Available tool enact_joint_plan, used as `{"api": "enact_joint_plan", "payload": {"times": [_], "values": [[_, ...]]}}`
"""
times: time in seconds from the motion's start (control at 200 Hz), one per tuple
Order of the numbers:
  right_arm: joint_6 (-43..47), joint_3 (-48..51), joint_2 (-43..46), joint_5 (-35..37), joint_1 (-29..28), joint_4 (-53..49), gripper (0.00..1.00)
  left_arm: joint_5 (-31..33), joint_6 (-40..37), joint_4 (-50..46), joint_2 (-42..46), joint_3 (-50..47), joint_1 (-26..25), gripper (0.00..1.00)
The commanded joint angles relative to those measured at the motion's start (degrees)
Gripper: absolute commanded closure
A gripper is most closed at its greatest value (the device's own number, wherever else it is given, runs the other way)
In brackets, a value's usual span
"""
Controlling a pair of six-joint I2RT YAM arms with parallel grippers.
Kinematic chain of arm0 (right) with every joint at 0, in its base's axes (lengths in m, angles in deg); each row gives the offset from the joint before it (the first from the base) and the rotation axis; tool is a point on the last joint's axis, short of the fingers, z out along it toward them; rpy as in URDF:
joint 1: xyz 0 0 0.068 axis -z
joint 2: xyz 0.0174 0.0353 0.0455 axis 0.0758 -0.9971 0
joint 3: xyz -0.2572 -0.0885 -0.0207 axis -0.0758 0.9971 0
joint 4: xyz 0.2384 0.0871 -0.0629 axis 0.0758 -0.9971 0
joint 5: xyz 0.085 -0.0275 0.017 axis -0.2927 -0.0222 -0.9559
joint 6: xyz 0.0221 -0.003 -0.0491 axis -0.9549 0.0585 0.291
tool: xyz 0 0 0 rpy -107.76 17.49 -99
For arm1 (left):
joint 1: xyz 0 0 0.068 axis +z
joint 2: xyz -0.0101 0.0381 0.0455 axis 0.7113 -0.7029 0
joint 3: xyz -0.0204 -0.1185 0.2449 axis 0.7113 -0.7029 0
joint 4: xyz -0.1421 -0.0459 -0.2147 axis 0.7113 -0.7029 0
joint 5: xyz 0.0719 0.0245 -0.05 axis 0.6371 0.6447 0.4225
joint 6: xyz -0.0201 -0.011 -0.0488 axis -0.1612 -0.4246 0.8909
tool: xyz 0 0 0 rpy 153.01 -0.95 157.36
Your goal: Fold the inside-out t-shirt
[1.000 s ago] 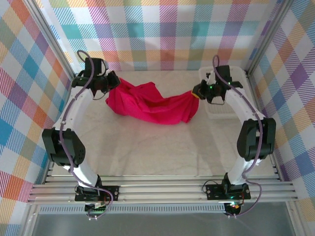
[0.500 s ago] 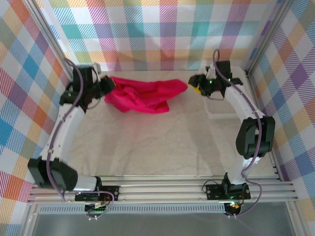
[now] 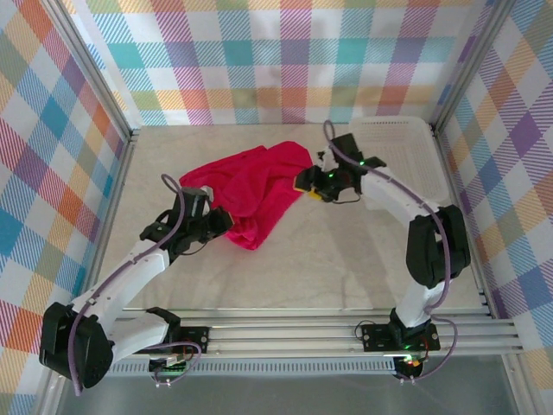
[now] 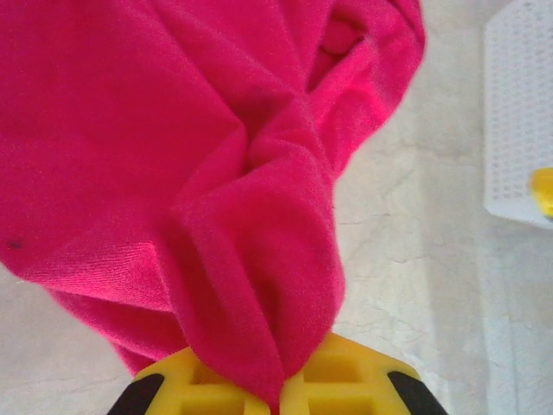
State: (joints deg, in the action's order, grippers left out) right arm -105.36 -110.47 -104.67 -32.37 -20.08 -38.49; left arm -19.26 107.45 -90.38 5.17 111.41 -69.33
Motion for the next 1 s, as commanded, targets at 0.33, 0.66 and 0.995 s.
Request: {"api": "enact_joint_plan", "payload": {"times": [0.33, 0.66, 0.995], "values": [[-7.95, 4.54, -6.23, -1.0, -15.91, 7.98, 0.32, 26.67, -6.59, -20.48, 1.17, 8.47, 0.21, 0.28], [-15.59, -0.7, -17.58, -0.08, -20.16, 18.83, 0.63, 8.95, -5.31, -5.11, -14.46, 7.12, 12.48, 0.28], [2.77, 1.91, 3.28, 6.57, -11.99, -5.97, 1.0, 1.72, -6.15, 0.09, -42.58, 22.27, 19.2, 0.49]]}}
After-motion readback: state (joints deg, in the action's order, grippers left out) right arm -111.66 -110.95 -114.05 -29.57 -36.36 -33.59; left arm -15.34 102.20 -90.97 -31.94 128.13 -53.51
